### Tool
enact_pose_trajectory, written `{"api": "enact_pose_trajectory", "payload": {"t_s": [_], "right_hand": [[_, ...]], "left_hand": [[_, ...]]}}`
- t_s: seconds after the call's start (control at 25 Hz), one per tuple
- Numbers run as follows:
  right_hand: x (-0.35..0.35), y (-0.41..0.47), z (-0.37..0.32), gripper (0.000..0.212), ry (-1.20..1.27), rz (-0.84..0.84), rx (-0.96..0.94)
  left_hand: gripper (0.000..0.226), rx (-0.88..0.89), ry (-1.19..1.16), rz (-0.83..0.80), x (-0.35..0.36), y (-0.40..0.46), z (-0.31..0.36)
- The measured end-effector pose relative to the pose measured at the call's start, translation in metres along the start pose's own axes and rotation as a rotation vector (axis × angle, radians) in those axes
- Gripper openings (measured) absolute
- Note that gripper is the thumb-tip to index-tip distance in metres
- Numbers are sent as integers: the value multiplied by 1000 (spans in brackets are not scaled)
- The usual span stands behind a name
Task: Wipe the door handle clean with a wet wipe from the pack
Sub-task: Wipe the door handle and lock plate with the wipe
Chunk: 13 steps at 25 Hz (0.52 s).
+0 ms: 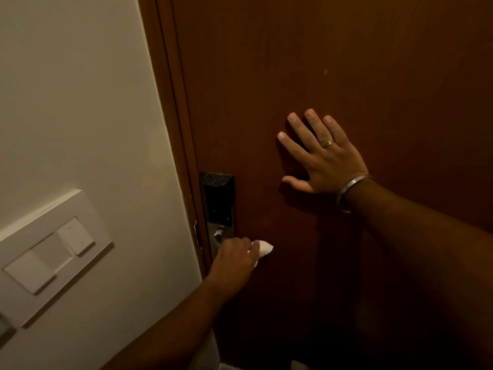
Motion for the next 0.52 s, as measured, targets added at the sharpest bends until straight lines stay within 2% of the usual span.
{"api": "enact_pose_trajectory", "payload": {"t_s": [0.08,0.2,0.28,0.44,0.52], "right_hand": [[0,0,0,93,-12,9,-11],[3,-1,-1,93,-13,17,-9],[4,-1,0,93,-24,24,-10],[3,-1,-1,92,-15,19,-9],[3,-1,-1,91,-18,17,-15]], "left_hand": [[54,33,-9,52,-4,-4,-2],[49,57,34,118,-8,-26,-45],[45,38,33,73,-8,-27,-56],[45,-15,0,-35,0,10,6],[45,6,-14,31,-2,7,10]]}}
Point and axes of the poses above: each hand's wrist, its own y-axis towards the middle knuckle, its own x-axis out of the palm, z = x × y, the point moved 5 cm from there along y, towards the middle knuckle, and after that the axes turned 13 degrees about y, right-handed, at the moved point
